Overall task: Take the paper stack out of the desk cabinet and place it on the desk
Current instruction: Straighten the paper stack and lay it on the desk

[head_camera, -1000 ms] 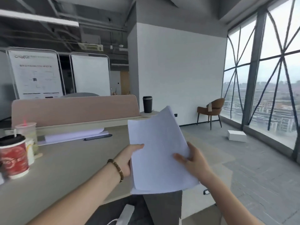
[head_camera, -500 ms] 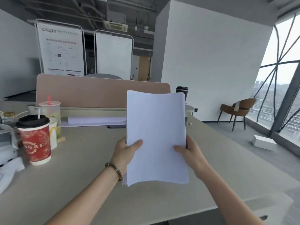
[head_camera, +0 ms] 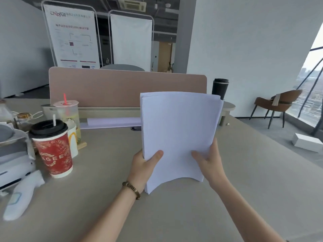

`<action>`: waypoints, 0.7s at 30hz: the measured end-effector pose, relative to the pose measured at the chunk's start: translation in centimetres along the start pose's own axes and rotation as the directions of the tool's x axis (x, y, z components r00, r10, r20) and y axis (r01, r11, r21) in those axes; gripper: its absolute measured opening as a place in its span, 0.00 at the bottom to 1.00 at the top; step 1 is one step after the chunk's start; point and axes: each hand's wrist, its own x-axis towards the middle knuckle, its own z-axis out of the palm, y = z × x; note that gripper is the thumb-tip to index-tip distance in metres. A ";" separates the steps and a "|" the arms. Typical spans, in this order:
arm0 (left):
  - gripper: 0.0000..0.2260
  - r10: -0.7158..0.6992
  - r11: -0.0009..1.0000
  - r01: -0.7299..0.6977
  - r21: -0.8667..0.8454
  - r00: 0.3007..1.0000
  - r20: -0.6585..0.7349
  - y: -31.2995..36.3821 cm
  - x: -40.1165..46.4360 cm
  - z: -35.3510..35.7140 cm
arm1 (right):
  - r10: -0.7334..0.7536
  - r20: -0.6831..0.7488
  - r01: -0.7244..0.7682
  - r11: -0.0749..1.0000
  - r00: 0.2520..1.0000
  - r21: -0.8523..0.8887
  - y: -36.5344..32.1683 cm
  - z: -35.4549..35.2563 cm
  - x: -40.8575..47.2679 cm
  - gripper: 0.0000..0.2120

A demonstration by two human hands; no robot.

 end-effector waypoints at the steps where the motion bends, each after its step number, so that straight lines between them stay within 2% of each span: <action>1: 0.03 -0.016 1.000 0.016 -0.007 1.000 0.010 0.0 -0.2 0.0 | 0.010 0.000 -0.010 0.999 1.000 0.042 -0.1 0.0 -0.1 0.24; 5: 0.02 -0.043 0.999 0.043 0.004 0.999 -0.016 -0.8 -1.1 0.5 | 0.040 0.036 -0.046 0.984 0.999 0.170 0.1 -0.2 -0.4 0.21; 7: 0.02 -0.029 0.999 0.030 0.023 0.999 -0.046 -0.8 -1.4 0.8 | 0.025 0.047 -0.033 0.986 0.999 0.166 0.6 -0.2 -0.4 0.20; 11: 0.02 -0.004 1.000 0.005 0.020 0.996 -0.089 -0.3 -1.5 1.0 | 0.025 0.040 -0.032 0.981 0.999 0.193 0.8 -0.4 0.0 0.12; 16: 0.03 -0.032 0.999 0.035 0.020 0.988 -0.149 -1.3 -3.2 1.6 | 0.023 0.087 -0.037 0.985 0.996 0.166 1.9 -0.7 -1.2 0.15; 21: 0.03 -0.060 0.998 0.060 -0.003 0.981 -0.186 -0.9 -3.4 2.3 | 0.046 0.115 -0.062 0.989 0.992 0.135 2.8 -1.1 -1.2 0.10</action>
